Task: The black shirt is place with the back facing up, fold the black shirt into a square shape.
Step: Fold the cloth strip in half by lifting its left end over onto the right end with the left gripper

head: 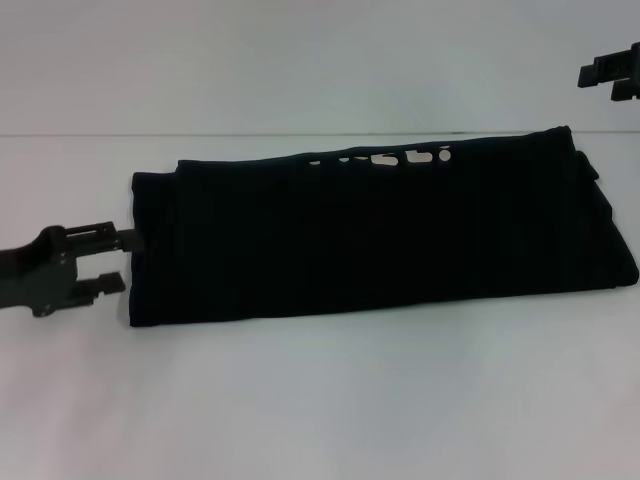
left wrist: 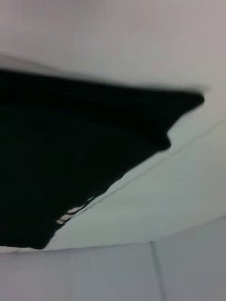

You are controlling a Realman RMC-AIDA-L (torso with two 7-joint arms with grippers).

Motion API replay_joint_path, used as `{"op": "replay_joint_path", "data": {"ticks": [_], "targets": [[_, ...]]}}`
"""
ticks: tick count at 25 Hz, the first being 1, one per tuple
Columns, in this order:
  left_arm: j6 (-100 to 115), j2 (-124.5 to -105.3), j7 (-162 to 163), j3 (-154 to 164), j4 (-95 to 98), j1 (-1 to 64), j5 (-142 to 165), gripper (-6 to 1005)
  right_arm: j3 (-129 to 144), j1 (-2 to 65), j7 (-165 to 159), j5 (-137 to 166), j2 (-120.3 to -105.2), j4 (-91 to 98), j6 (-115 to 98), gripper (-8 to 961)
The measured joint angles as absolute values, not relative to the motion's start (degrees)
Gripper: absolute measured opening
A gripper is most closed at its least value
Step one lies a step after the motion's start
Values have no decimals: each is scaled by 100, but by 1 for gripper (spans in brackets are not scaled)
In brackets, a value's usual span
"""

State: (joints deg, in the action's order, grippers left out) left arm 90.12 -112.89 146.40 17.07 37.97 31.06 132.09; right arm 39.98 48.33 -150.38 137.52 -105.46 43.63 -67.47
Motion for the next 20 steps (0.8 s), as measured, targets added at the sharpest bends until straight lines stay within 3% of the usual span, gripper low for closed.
{"op": "replay_joint_path", "data": {"ticks": [3, 9, 20], "targets": [[8880, -11320, 14803, 1468, 3606, 2995, 13211, 752, 4010, 4822, -15024, 13755, -10539, 4365, -6768, 594], [8680, -11400, 14972, 1242, 3174, 2823, 13200, 879, 3999, 4799, -14990, 13756, -10538, 4353, -6775, 594], [8008, -11508, 14997, 1276, 2653, 2896, 13178, 873, 4015, 4790, -14959, 13755, -10547, 4327, -6663, 593]]}}
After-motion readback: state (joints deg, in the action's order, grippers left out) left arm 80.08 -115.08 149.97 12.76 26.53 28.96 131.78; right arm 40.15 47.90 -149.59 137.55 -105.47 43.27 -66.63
